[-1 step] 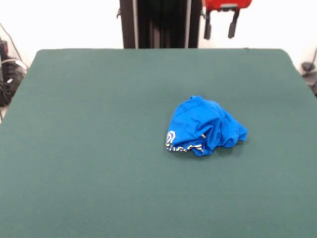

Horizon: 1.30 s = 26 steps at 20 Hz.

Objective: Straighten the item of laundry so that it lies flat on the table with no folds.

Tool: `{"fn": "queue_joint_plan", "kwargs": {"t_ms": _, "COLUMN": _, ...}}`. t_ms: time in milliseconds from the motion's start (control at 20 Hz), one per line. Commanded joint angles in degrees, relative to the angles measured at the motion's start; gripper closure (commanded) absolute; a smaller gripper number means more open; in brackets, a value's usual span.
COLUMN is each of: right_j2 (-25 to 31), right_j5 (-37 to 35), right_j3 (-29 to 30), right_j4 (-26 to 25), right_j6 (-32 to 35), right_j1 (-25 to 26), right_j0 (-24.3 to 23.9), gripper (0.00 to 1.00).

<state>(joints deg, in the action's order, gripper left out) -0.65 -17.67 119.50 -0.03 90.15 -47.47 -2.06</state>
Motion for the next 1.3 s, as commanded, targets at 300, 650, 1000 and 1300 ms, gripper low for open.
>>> {"fn": "queue_joint_plan", "kwargs": {"t_ms": 300, "right_j2": -1.2, "right_j5": -5.5, "right_j3": -17.3, "right_j4": -1.2, "right_j6": 6.1, "right_j1": 11.3, "right_j0": 3.0, "gripper": 0.00}}
{"fn": "queue_joint_plan", "kwargs": {"t_ms": 650, "right_j2": 0.1, "right_j5": -6.9, "right_j3": -26.6, "right_j4": -4.5, "right_j6": 0.9, "right_j1": 15.7, "right_j0": 2.5, "gripper": 0.00}}
{"fn": "queue_joint_plan", "kwargs": {"t_ms": 1000, "right_j2": 1.0, "right_j5": -6.9, "right_j3": -31.8, "right_j4": -5.8, "right_j6": 1.2, "right_j1": 19.5, "right_j0": 2.0, "gripper": 0.00}}
{"fn": "queue_joint_plan", "kwargs": {"t_ms": 1300, "right_j2": 1.0, "right_j5": -4.5, "right_j3": -34.1, "right_j4": -6.5, "right_j6": 2.9, "right_j1": 23.0, "right_j0": 1.7, "gripper": 0.00}}
